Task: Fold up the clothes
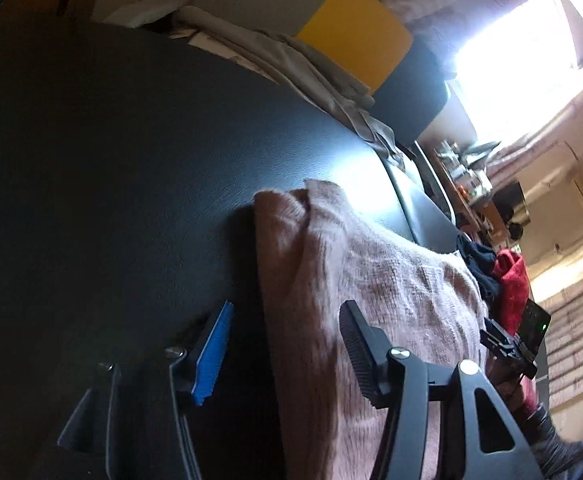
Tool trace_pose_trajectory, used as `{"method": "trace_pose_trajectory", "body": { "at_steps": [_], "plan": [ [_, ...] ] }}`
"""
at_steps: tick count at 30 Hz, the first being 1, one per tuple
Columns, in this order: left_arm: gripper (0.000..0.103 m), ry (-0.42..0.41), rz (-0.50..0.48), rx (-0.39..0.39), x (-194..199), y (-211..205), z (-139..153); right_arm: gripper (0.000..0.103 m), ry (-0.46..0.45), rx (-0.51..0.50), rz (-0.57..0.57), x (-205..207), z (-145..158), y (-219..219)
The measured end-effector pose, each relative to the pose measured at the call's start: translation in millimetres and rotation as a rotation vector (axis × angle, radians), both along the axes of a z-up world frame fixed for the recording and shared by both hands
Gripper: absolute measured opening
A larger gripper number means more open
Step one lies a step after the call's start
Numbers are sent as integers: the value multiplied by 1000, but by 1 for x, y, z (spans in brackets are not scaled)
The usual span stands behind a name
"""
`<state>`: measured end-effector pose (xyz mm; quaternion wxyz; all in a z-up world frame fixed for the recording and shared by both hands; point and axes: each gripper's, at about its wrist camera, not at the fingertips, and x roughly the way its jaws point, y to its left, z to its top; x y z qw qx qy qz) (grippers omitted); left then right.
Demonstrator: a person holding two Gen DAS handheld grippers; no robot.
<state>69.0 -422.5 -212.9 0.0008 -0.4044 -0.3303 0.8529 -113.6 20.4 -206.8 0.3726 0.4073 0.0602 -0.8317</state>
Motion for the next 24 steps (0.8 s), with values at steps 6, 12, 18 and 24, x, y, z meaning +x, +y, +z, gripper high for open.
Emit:
{"method": "trace_pose_trajectory", "body": {
  "at_steps": [6, 12, 18, 24],
  "plan": [
    [55, -18, -45, -151, -22, 18, 5, 103, 8, -3, -4, -1, -3, 1],
    [18, -143, -91, -469, -41, 67, 24, 103, 6, -19, -10, -3, -4, 3],
    [14, -152, -51, -553, -34, 80, 28, 103, 10, -14, -15, -2, -4, 0],
    [13, -140, 35, -376, -27, 46, 25, 103, -53, 34, 14, -5, 4, -6]
  ]
}}
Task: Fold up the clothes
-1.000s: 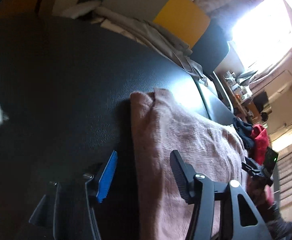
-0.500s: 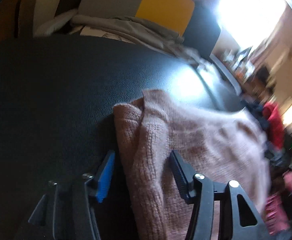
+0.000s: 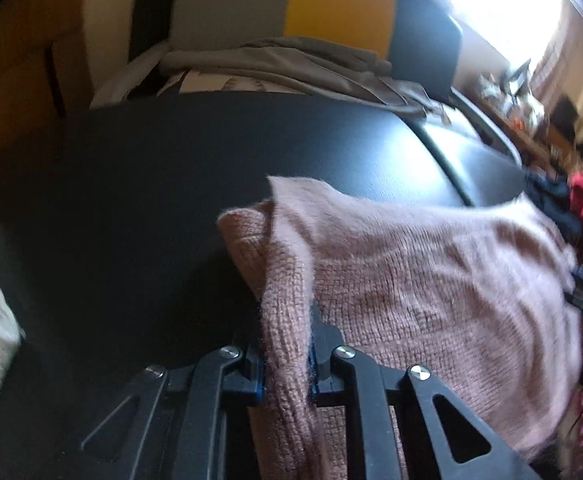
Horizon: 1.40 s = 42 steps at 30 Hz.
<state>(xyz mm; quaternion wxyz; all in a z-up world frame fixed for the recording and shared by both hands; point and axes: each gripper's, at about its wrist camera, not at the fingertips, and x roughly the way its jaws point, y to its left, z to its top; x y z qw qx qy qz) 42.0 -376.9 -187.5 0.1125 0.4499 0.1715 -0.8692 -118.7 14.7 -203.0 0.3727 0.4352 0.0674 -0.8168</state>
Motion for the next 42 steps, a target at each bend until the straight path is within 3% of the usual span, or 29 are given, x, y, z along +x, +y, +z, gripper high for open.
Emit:
{"method": "trace_pose_trajectory", "body": {
  "at_steps": [7, 12, 15, 19, 24, 27, 31, 36, 42],
  "plan": [
    [12, -47, 37, -54, 3, -32, 18, 103, -74, -6, 208, -6, 44, 16],
    [12, -68, 28, -112, -2, -43, 46, 103, -79, 23, 378, -2, 51, -6],
    [12, -84, 16, -120, -7, -43, 58, 103, -73, 71, 440, -4, 41, -27],
    [12, -63, 19, -26, -7, -42, 69, 103, -78, 159, 451, -6, 6, -41],
    [12, 28, 18, 142, -2, -28, 93, 103, 20, 123, 402, 7, -8, -34],
    [12, 91, 18, 259, -2, -15, 107, 103, 28, 71, 351, 9, -10, -30],
    [12, 134, -17, 331, -9, 18, 123, 103, 10, -10, 293, 7, -11, -22],
    [12, 166, -26, 400, -32, 56, 140, 103, 61, 1, 280, 17, -13, -17],
    [12, 186, -62, 453, -70, 112, 152, 103, 53, -34, 271, 18, -13, -11]
  ]
}}
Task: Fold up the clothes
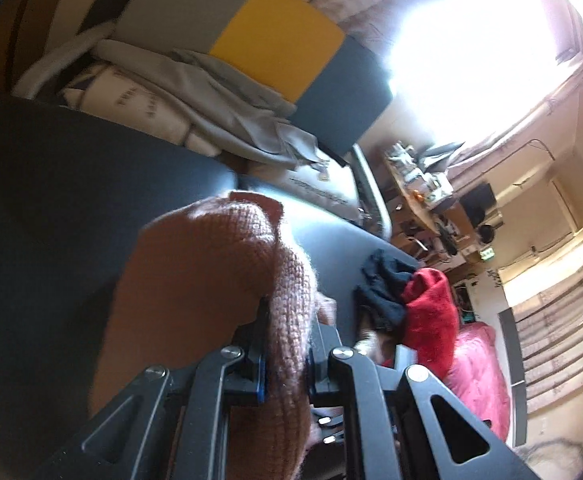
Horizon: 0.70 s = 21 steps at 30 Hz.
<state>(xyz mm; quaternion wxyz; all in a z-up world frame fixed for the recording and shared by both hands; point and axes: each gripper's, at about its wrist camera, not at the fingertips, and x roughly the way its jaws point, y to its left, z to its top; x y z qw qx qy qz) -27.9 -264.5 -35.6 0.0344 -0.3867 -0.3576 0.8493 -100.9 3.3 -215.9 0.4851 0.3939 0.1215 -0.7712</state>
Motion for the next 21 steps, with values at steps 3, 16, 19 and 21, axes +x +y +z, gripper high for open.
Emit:
{"method": "trace_pose_trajectory", "body": {
  "at_steps": [3, 16, 19, 21],
  "plan": [
    [12, -8, -20, 63, -20, 32, -8, 103, -15, -23, -2, -1, 1, 5],
    [11, -47, -60, 248, -89, 128, -34, 103, -61, -96, 2, 15, -2, 8],
    [11, -97, -66, 265, -109, 137, -51, 103, -61, -98, 0, 7, -4, 17],
    [11, -123, -72, 295, -119, 141, -61, 103, -55, -91, -3, -3, -6, 27]
  ]
}}
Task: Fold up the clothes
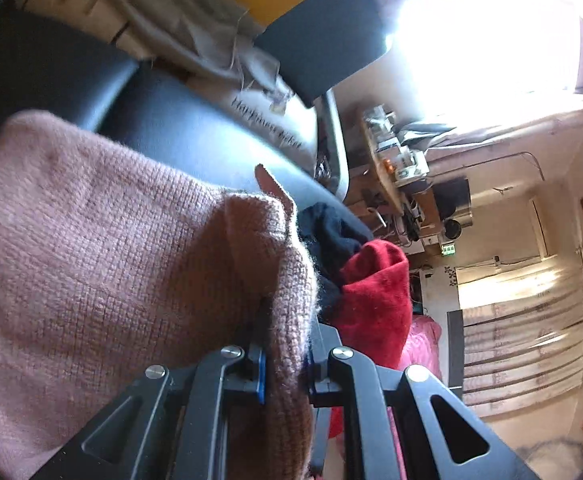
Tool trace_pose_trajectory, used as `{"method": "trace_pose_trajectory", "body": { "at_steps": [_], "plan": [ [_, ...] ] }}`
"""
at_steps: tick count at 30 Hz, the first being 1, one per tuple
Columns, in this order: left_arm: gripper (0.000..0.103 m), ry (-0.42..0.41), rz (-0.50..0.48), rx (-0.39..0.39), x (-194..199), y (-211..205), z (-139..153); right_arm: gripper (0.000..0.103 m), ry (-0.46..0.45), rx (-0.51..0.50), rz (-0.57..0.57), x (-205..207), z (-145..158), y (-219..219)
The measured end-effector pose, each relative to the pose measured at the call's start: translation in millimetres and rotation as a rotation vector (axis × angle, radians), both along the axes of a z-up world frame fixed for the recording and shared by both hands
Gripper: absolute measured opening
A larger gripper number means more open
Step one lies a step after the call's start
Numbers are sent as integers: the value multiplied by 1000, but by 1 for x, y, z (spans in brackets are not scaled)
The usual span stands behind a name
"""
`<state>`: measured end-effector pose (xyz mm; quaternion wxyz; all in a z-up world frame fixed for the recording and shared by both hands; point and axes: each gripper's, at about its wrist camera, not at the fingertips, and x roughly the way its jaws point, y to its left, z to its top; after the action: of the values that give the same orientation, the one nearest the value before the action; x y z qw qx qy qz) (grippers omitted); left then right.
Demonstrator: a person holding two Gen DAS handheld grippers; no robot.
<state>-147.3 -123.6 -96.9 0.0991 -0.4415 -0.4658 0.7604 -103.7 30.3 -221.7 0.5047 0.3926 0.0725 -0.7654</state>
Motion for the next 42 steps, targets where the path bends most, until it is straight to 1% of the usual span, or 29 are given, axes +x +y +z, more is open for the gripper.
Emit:
{"method": "trace_pose_trajectory", "body": {
  "at_steps": [5, 7, 10, 12, 15, 17, 19, 21, 23, 24, 26, 29, 31, 32, 33, 35, 37, 39, 40, 42],
  "plan": [
    [12, -53, -21, 46, -9, -3, -25, 103, 58, 42, -18, 7, 8, 17],
    [12, -77, -29, 68, -10, -2, -36, 103, 78, 35, -40, 15, 15, 41],
    [12, -100, -26, 79, -11, 1, -46, 103, 71, 13, -77, 26, 22, 80],
    [12, -113, -27, 94, -12, 5, -50, 103, 45, -5, -99, 33, 25, 103],
    [13, -141, 2, 138, -11, 11, -54, 103, 14, -21, -99, 47, 25, 125],
    [14, -158, 17, 160, -10, 17, -58, 103, -3, -8, -109, 55, 17, 124],
    [17, -175, -13, 157, -11, 30, -60, 103, -29, 8, -132, 60, 2, 120],
    [18, -175, -78, 184, -12, 42, -57, 103, -57, 10, -164, 58, -9, 123],
    [18, -161, -145, 203, -12, 51, -50, 103, -38, -3, -183, 59, -12, 127],
    [18, -139, -174, 189, -11, 53, -41, 103, -37, -11, -193, 58, -13, 130],
    [18, -63, -244, 144, -7, 53, -14, 103, -43, -27, -206, 54, -14, 136],
    [18, 76, -291, -18, 8, 33, 26, 103, -68, -15, -225, 55, -9, 137],
    [21, 148, -266, -227, 30, 6, 46, 103, -92, -11, -249, 63, -4, 146],
    [21, 161, -243, -322, 41, -7, 49, 102, -112, -16, -270, 74, -1, 158],
    [21, 165, -217, -411, 52, -21, 50, 100, -132, -21, -291, 85, 3, 169],
    [21, 146, -149, -571, 75, -50, 39, 92, -146, -58, -318, 90, 20, 167],
    [21, 107, -93, -638, 98, -78, 18, 92, -160, -127, -320, 94, 41, 175],
    [21, 78, -69, -632, 117, -98, -5, 92, -181, -203, -298, 100, 64, 177],
    [21, 74, -68, -630, 124, -103, -14, 92, -191, -223, -287, 102, 72, 174],
    [20, 95, -84, -630, 139, -104, -28, 92, -215, -221, -260, 110, 81, 161]
  ]
}}
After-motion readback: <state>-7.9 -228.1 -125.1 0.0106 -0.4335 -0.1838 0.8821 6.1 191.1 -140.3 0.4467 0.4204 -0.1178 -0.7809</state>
